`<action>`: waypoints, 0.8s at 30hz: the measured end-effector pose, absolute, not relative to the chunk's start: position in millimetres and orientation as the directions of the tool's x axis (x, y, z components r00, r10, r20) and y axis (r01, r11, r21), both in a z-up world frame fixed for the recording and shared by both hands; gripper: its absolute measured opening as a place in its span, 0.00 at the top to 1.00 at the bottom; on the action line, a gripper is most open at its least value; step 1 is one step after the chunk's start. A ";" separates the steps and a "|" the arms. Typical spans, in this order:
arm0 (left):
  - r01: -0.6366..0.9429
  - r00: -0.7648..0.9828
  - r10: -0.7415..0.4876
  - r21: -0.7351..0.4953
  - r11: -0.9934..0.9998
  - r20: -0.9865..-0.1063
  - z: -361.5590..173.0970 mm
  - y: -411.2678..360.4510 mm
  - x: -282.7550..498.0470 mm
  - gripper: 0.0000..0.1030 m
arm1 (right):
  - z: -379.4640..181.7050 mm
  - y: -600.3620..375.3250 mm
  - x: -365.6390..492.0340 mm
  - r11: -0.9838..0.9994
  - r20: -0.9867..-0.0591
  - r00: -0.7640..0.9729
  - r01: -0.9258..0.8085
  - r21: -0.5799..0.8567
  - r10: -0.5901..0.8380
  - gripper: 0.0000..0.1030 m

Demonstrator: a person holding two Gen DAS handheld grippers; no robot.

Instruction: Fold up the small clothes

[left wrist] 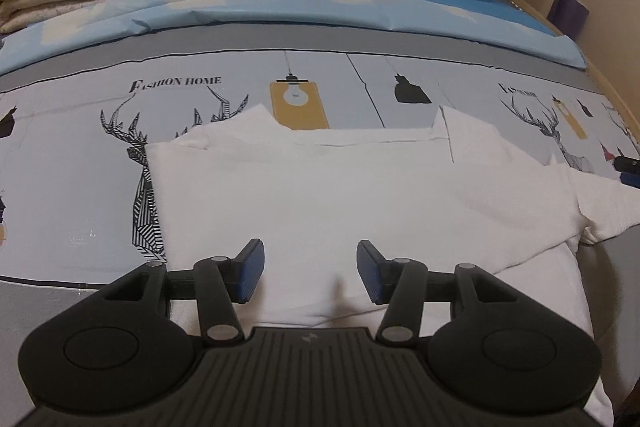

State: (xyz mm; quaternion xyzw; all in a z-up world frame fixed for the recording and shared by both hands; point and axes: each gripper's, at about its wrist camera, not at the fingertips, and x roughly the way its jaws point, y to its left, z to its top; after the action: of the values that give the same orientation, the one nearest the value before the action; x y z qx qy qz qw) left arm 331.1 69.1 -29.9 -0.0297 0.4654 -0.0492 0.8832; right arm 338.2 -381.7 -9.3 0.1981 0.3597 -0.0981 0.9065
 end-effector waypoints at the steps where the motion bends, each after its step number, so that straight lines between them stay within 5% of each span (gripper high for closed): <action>1: 0.057 0.562 -0.114 -0.099 0.993 -0.819 -29.7 70.5 331.1 0.45 | -8.8 -386.6 337.7 0.899 -0.688 0.724 0.328 0.289 -0.043 0.73; 11: 0.047 0.560 -0.120 -0.113 0.993 -0.820 -29.5 77.2 330.9 0.45 | -4.0 -486.9 310.3 0.795 -0.628 0.748 0.508 0.332 -0.215 0.73; 24: 0.054 0.549 -0.121 -0.108 0.993 -0.827 -37.6 69.6 336.2 0.45 | -89.2 -633.0 273.5 0.429 -0.718 0.638 0.751 0.501 -0.279 0.72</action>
State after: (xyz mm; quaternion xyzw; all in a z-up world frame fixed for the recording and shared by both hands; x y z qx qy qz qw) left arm 336.2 69.6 -37.6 -0.0350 0.4724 -0.0498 0.8793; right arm 273.5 -633.0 -89.2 0.4260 0.2775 -0.3225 0.7984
